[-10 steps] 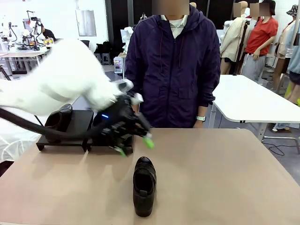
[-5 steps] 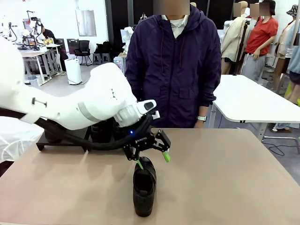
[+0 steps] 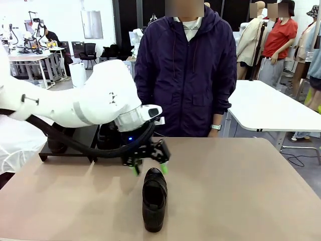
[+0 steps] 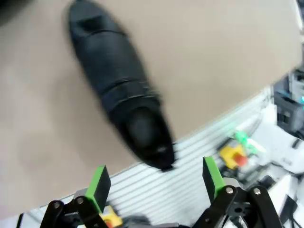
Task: Organize the shoes by placing them on the stand.
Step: Place the Shoe from the middle of the table onto the Shoes Stand.
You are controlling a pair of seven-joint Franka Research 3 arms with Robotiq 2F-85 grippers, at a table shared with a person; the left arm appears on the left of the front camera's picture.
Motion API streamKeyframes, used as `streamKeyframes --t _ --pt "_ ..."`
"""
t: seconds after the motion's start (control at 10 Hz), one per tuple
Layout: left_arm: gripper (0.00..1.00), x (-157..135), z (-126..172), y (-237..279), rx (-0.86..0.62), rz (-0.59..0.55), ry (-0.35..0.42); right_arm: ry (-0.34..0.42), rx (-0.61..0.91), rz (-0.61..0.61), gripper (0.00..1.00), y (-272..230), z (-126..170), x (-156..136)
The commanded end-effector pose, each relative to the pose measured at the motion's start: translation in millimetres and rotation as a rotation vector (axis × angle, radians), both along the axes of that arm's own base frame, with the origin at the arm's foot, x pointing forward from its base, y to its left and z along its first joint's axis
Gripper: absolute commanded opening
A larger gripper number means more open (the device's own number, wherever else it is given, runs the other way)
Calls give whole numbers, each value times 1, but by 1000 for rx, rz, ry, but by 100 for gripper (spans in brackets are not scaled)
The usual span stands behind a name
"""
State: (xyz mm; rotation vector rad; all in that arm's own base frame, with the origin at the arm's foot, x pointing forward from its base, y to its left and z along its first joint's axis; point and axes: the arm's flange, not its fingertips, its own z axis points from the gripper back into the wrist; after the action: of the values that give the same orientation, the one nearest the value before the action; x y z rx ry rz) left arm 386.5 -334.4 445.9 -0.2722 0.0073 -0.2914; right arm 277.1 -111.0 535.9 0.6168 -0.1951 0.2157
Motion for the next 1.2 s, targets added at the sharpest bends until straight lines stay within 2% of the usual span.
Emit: streamKeyframes --t 0.0,0.2,0.3,0.5,0.6,1.1 --pt "100 -27 -3 31 128 152 -38 -9 6 15 100 -2 4 0" --pt "100 -39 -38 31 140 208 -32 -9 6 15 100 -2 4 0" --pt "100 -37 -46 30 123 232 -57 -9 6 15 100 -2 4 0" --pt "100 -26 -56 22 119 274 -127 -9 6 15 100 -2 4 0" --pt "100 -17 -61 16 108 266 -133 -9 6 15 100 -2 4 0" --pt "100 14 -86 -7 111 247 -90 -9 6 15 100 -2 4 0"
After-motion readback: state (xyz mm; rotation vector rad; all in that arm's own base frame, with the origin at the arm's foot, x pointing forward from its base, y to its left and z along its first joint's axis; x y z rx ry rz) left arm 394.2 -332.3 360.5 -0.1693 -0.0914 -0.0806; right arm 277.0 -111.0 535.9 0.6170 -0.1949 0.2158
